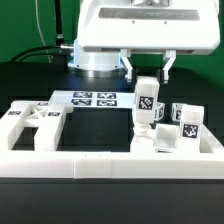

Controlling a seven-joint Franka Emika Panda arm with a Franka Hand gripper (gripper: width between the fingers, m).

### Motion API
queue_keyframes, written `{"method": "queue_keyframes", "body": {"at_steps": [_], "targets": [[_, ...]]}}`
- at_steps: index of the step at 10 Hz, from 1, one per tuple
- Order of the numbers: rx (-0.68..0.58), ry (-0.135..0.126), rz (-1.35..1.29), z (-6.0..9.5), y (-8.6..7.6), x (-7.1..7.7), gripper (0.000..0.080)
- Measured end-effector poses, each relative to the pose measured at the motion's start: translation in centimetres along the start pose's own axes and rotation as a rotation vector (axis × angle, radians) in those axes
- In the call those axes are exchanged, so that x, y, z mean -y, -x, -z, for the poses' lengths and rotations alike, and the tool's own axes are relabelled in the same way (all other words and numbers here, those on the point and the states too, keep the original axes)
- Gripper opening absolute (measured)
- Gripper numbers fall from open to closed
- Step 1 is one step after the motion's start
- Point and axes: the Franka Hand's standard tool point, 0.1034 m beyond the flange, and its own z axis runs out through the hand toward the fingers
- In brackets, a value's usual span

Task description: Assemble chair

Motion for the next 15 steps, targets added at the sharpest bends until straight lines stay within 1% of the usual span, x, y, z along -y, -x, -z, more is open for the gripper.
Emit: {"method": "queue_keyframes", "body": {"at_steps": [3,4,8,10,11,13,15], "targets": [[-0.005,0.003,0.012,-0.1,-0.7,-0.5,0.0284],[-0.004,0.006,0.016,-0.2,-0.7,-0.8,0.0284],[-0.003,0.005,0.017,-0.2,-0.7,-0.7,0.0284],[-0.004,0.001,0.021,-0.6,-0.9,0.0,0.0284],[0.000,0.001,0.027,-0.9,-0.7,0.2,0.0284],[0.002,0.003,0.028,-1.0,-0.6,0.1,0.0284],[0.004,-0.001,0.032,-1.0,-0.5,0.6,0.0284]]}}
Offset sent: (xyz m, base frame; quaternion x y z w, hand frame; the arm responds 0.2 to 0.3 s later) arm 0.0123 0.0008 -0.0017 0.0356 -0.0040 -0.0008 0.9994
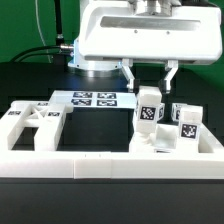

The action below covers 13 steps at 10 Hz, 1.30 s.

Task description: Assemble chair

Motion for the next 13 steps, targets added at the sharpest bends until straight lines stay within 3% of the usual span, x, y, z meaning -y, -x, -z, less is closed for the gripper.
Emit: {"method": "queue_keyframes", "body": {"at_steps": [9,10,11,12,13], "targets": [[-0.066,0.007,0.018,-0.83,0.88,0.45,0.0284],[-0.066,0.007,0.018,-0.84,0.90,0.45,0.0366],[-0.066,0.007,0.018,-0.84,0.90,0.44,0.0503],[-0.062,0.007,0.020,-0.81,0.68,0.40,0.0503],[-0.066,0.008,0.025,-0.62,0.28,0.17,0.0625]]}}
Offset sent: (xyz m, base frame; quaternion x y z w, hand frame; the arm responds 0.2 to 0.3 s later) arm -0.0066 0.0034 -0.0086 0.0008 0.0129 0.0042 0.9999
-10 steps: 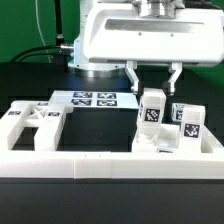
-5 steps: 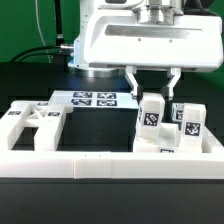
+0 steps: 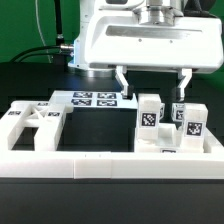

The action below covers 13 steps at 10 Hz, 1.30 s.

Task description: Assemble chair

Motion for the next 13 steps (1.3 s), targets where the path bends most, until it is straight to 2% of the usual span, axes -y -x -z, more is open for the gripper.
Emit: {"method": "queue_keyframes", "body": {"at_steps": [4,9,10,11,13], "targets": [[0.015,0.006,0.044,1.1,-1.7,-2.4,0.0649],[0.055,-0.001,0.051,0.8,-1.3,-2.3,0.0649],[0.147,-0.020,0.041,0.6,-0.9,-1.5,0.0649],[0.237,-0.039,0.038,0.6,-1.2,-1.1,0.0649],[0.378,-0.058,0.034,0.5,-1.4,-0.8,0.0649]]}}
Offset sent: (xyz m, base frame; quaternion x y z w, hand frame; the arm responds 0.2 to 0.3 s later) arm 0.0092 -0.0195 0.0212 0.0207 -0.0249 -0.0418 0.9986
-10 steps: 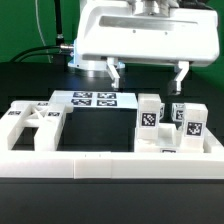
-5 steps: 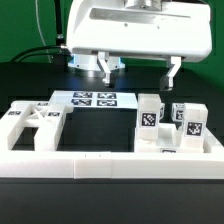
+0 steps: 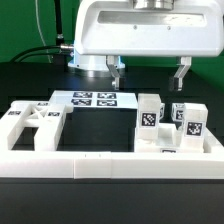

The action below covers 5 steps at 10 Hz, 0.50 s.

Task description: Assemble chair

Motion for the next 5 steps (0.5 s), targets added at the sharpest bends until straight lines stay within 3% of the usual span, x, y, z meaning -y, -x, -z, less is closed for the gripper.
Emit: {"method": "queue_keyframes", "body": {"at_steps": [4,5], "targets": [[0.076,-0.015,-0.072,-1.0,0.3,-1.4,0.0649],[0.080,-0.015,-0.090,-1.3,0.5,-1.2,0.0649]]}}
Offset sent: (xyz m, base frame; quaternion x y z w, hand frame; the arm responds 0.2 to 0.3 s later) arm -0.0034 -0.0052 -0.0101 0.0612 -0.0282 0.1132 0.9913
